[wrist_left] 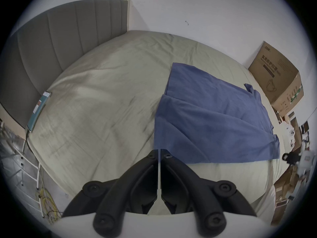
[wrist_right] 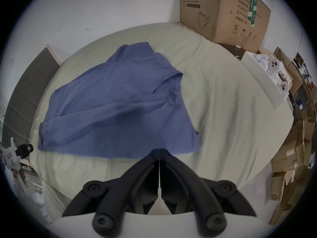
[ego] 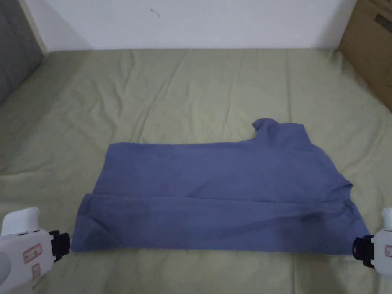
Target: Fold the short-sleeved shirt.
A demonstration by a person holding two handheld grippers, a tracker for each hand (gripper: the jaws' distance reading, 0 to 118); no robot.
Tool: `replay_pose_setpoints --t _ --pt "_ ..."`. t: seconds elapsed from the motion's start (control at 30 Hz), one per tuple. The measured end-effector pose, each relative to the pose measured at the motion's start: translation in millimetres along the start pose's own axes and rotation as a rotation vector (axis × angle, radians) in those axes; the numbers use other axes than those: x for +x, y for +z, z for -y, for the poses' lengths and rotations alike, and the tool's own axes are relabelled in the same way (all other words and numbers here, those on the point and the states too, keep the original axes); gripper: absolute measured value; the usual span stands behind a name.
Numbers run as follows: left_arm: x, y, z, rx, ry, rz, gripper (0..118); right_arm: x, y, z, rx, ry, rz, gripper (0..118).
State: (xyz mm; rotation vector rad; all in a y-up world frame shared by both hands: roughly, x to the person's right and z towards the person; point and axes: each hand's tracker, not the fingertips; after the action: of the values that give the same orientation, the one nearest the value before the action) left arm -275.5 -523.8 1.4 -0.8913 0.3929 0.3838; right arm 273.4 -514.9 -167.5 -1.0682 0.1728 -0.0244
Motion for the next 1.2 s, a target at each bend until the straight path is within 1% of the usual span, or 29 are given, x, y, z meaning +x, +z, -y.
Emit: replay_pose_setpoints --t 0.03,0.07,0.13,0.17,0.2,0.23,0.27,0.3,0.33,0.4,0.43,0.47,0.5,0.53,0.57,0.67,0.73,0.77,0.8,0.83,0.87,0.9,0.93,0.97,1.0,1.07,1.2 --pt "1 -4 -1 0.004 0.012 0.007 10 -1 0 2 -0.001 0.01 -0.008 1" --pt "2 -10 -3 -0.001 0.013 0.015 21 -2 -1 2 0.001 0.011 -0.006 1" --pt "8 -26 -3 -0.048 0.007 0.023 66 -1 -1 3 0.002 0.003 -0.022 1" --pt "11 -35 -1 -0.08 -0.007 0.026 78 0 -1 3 0.001 -0.009 -0.035 1" --pt "12 -42 1 -0.083 -0.012 0.026 74 0 -1 3 0.003 -0.02 -0.043 1" --pt "12 -50 3 -0.09 -0.024 0.022 64 1 -1 3 0.002 -0.023 -0.045 1" --pt "13 -57 6 -0.109 -0.03 -0.013 51 1 -1 3 0.003 -0.025 -0.044 1" --pt "14 -63 9 -0.118 -0.033 -0.069 41 2 -1 2 0.002 -0.023 -0.04 1" --pt "12 -62 10 -0.1 -0.037 -0.06 37 3 0 3 0.001 -0.019 -0.034 1" --pt "9 -56 7 -0.081 -0.032 -0.037 3 7 0 2 0.004 -0.012 -0.032 2" --pt "9 -56 5 -0.077 -0.047 -0.022 3 10 -2 1 0.004 -0.01 -0.035 6" --pt "11 -56 2 -0.09 -0.054 -0.02 3 12 -3 -2 -0.001 -0.01 -0.034 18" --pt "15 -57 0 -0.106 -0.094 -0.035 3 16 -7 -6 -0.008 -0.011 -0.029 35" --pt "17 -56 1 -0.098 -0.118 -0.045 3 20 -10 -10 -0.01 -0.019 -0.021 43" --pt "19 -54 -1 -0.1 -0.125 -0.043 3 26 -15 -14 0.002 -0.033 -0.012 48" --pt "19 -49 -2 -0.093 -0.128 -0.039 3 41 -36 -28 0.011 -0.077 0.027 48" --pt "16 -47 -4 -0.095 -0.125 -0.027 3 49 -54 -35 -0.044 -0.102 0.028 48" --pt "16 -46 -6 -0.097 -0.123 -0.022 3 50 -64 -35 -0.079 -0.096 0.006 48" --pt "16 -43 -4 -0.099 -0.119 -0.016 3 48 -74 -33 -0.107 -0.106 0.008 43" --pt "16 -42 -5 -0.1 -0.116 -0.011 3 45 -80 -30 -0.128 -0.1 0.006 30" --pt "16 -41 -6 -0.101 -0.115 -0.008 3 39 -82 -28 -0.112 -0.085 -0.003 17" --pt "17 -40 -7 -0.101 -0.113 -0.006 3 31 -76 -27 -0.099 -0.09 0.002 8" --pt "18 -36 -6 -0.101 -0.111 -0.005 3 25 -73 -29 -0.097 -0.082 0.015 7" --pt "18 -34 -7 -0.1 -0.111 -0.003 3 21 -72 -29 -0.095 -0.035 0.06 7" --pt "18 -32 -9 -0.1 -0.112 -0.001 3 19 -70 -28 -0.094 -0.015 0.061 7" --pt "18 -27 -11 -0.099 -0.125 0.005 3 25 -63 -30 -0.101 -0.032 0.04 7" --pt "9 -7 -15 -0.086 -0.121 0.048 3 47 -31 -33 -0.059 -0.114 -0.023 7"
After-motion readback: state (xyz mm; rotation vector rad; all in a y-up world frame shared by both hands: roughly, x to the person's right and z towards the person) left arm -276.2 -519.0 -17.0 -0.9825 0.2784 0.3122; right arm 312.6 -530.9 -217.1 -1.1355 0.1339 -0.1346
